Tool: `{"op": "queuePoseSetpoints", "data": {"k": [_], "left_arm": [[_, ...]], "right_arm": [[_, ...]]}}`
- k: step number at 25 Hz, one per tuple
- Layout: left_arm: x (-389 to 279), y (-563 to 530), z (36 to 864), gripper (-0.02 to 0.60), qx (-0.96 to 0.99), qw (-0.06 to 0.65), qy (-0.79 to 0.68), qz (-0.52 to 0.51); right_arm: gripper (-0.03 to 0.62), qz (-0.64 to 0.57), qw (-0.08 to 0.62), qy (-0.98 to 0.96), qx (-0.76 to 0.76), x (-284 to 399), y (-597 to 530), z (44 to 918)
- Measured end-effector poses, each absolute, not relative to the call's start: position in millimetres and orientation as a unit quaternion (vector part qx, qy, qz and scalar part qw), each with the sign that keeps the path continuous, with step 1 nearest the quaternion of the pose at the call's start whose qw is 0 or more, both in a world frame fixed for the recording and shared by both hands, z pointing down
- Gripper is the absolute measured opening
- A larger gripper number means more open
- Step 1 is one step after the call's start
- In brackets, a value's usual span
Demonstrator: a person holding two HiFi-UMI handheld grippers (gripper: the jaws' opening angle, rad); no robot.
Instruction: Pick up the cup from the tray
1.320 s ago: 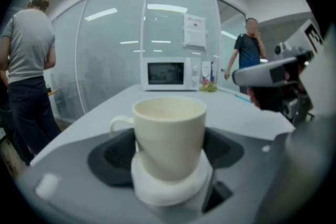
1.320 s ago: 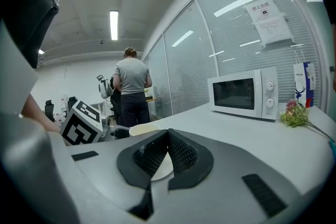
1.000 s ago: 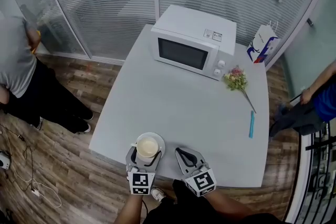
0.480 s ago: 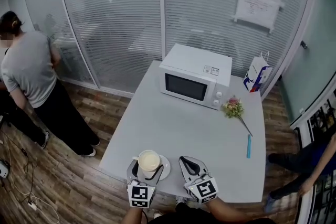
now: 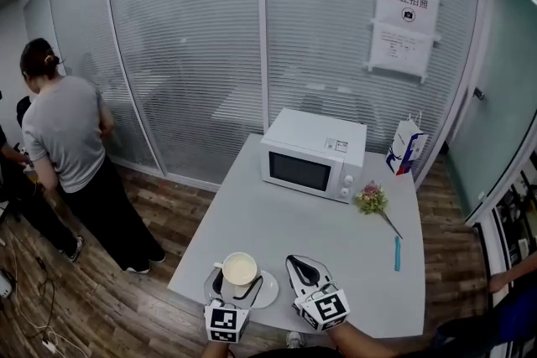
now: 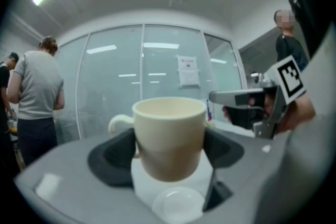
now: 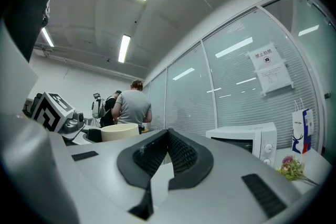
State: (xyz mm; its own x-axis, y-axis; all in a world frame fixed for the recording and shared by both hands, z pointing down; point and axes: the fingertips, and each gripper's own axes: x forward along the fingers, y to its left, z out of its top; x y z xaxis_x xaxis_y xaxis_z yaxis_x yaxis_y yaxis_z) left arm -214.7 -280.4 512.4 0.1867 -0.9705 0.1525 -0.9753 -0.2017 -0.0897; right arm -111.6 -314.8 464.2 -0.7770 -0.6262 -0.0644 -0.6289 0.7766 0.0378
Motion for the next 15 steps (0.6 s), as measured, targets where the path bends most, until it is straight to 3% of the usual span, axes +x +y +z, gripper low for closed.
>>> {"op": "queuePoseSetpoints", "data": {"k": [15], "left_arm": [[-212,-278,507,0.402,0.772,0.011,-0.63,0.081]], "right_arm": [[0.005,0.054,0.018,0.943,-0.328,-114,-308,451]]}}
